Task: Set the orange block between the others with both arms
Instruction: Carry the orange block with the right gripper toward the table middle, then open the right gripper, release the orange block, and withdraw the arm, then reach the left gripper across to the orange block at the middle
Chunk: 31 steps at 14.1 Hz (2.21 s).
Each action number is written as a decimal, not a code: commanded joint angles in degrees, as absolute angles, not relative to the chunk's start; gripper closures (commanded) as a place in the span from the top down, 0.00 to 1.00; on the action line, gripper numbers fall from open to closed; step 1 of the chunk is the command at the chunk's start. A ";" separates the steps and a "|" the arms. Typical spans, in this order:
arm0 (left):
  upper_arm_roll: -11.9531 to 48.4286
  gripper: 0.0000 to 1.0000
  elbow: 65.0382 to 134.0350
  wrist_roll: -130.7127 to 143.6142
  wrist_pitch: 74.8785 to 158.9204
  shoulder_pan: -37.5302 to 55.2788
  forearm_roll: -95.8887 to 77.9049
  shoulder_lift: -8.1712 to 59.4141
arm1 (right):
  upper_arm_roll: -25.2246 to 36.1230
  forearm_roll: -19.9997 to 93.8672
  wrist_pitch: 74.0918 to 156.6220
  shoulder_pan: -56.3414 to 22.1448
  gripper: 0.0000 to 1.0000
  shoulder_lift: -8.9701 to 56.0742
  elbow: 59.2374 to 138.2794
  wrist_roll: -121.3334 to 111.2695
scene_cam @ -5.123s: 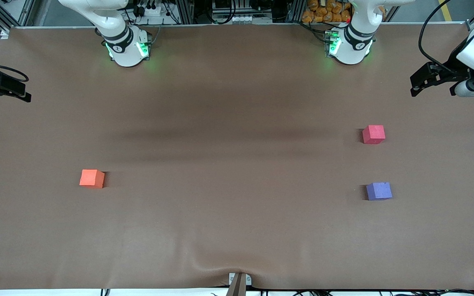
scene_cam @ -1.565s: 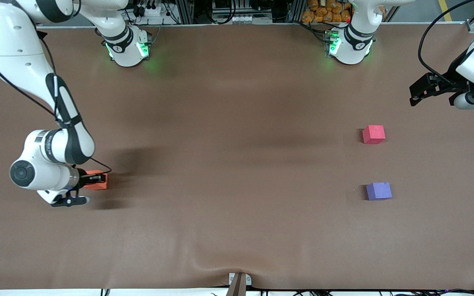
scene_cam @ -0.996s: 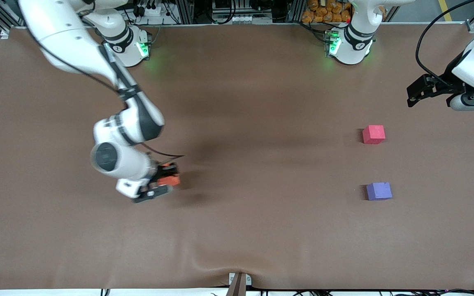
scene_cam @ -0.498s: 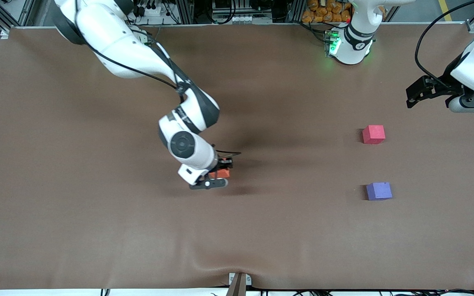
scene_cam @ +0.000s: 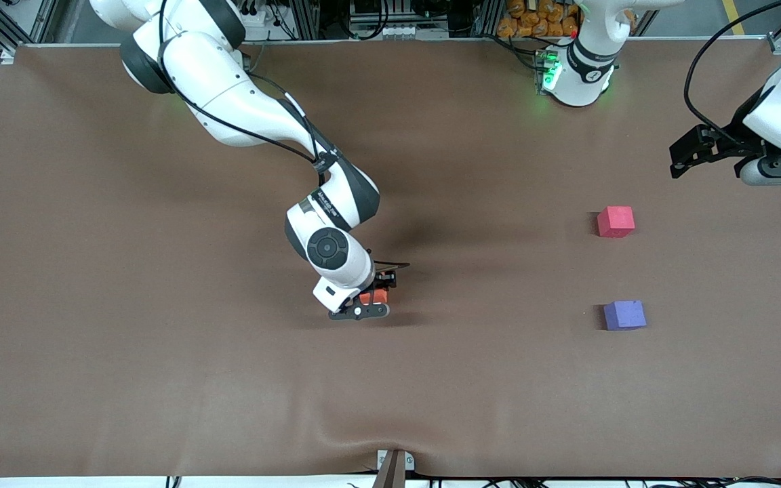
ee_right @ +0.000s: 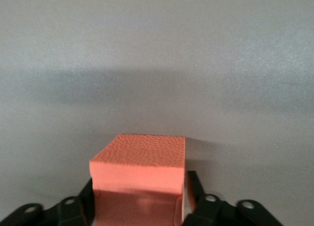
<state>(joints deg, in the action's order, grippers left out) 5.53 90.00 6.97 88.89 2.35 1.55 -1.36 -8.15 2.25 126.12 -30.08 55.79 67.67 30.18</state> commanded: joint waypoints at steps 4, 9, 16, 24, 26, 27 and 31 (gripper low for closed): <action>5.71 1.00 89.38 7.38 88.68 2.02 1.23 -1.49 | -7.56 3.08 112.36 -28.57 1.00 47.04 66.27 30.50; 5.71 1.00 89.47 7.47 88.51 2.11 1.23 -1.58 | -7.47 1.15 104.41 -16.46 1.00 31.15 79.14 26.31; 6.59 1.00 89.65 7.47 87.80 2.11 1.14 -1.67 | -7.47 0.44 100.56 0.07 1.00 14.25 91.14 3.98; 8.69 1.00 89.21 8.96 89.73 3.07 1.14 -0.18 | 5.98 0.97 89.05 -2.20 1.00 0.63 87.90 -3.96; 10.36 1.00 89.12 9.23 91.22 3.25 2.01 1.48 | 6.06 0.79 85.45 -1.41 1.00 -1.31 87.80 -3.96; 11.33 1.00 88.60 9.14 91.75 3.25 2.37 2.63 | 6.24 0.88 83.08 -1.32 1.00 -1.58 87.28 -3.87; 14.84 1.00 84.91 9.84 93.59 3.34 1.76 7.63 | 6.07 0.70 81.20 -1.67 1.00 -1.50 84.56 -3.87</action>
<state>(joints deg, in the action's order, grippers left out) 12.86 88.45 8.83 93.24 3.33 1.51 4.34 5.75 0.89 81.85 -0.91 -1.73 86.26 -4.39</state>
